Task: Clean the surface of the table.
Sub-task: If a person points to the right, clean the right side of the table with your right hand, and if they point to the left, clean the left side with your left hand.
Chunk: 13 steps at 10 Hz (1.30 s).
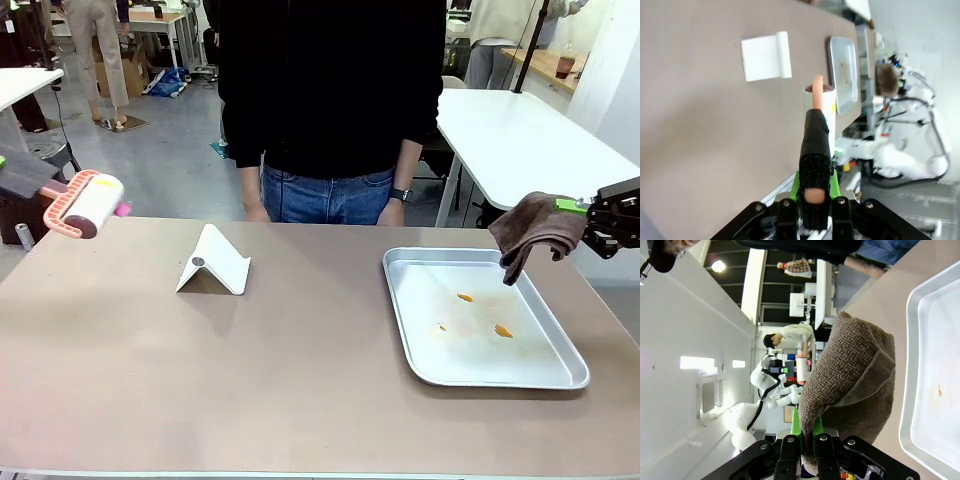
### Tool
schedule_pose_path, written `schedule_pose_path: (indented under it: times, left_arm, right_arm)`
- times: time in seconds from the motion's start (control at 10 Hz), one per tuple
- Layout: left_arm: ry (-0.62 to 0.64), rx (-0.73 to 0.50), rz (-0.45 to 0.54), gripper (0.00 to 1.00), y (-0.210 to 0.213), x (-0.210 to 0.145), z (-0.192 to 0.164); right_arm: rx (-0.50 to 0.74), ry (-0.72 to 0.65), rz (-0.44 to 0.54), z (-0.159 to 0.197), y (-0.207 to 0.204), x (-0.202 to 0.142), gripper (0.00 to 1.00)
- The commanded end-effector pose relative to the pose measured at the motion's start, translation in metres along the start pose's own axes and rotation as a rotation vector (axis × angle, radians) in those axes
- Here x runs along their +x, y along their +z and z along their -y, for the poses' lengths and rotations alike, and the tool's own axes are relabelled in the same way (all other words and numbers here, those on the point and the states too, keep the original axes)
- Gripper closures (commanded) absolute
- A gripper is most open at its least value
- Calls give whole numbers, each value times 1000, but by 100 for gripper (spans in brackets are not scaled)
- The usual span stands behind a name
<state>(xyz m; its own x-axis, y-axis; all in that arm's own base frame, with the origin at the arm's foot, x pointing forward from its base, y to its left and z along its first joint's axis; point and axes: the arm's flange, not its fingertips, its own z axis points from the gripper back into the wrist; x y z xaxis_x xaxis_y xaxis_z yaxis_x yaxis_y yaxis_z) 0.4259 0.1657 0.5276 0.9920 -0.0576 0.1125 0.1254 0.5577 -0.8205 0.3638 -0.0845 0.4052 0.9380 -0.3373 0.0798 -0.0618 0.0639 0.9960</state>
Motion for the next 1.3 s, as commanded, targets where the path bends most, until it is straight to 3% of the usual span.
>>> schedule_pose_path:
  times: [0.0, 0.2, 0.4, 0.7, 0.9, 1.2]
  left_arm:
    - [-73, 151, -54, 77, -37, 0, 49]
    - [-81, 265, -82, 77, -82, 24, 82]
    - [-9, 340, -89, 77, -123, 49, 101]
    - [97, 313, -19, 77, -173, 79, 122]
    - [132, 340, 35, 77, -196, 92, 127]
    - [107, 338, -13, 77, -191, 87, 120]
  right_arm:
    - [5, 1, -9, -3, 1, -1, 91]
    - [5, 1, -9, -3, 1, -1, 91]
    - [5, 1, -9, -3, 1, -1, 91]
    - [5, 1, -9, -3, 1, -1, 91]
    - [5, 1, -9, -3, 1, -1, 91]
    - [5, 1, -9, -3, 1, -1, 91]
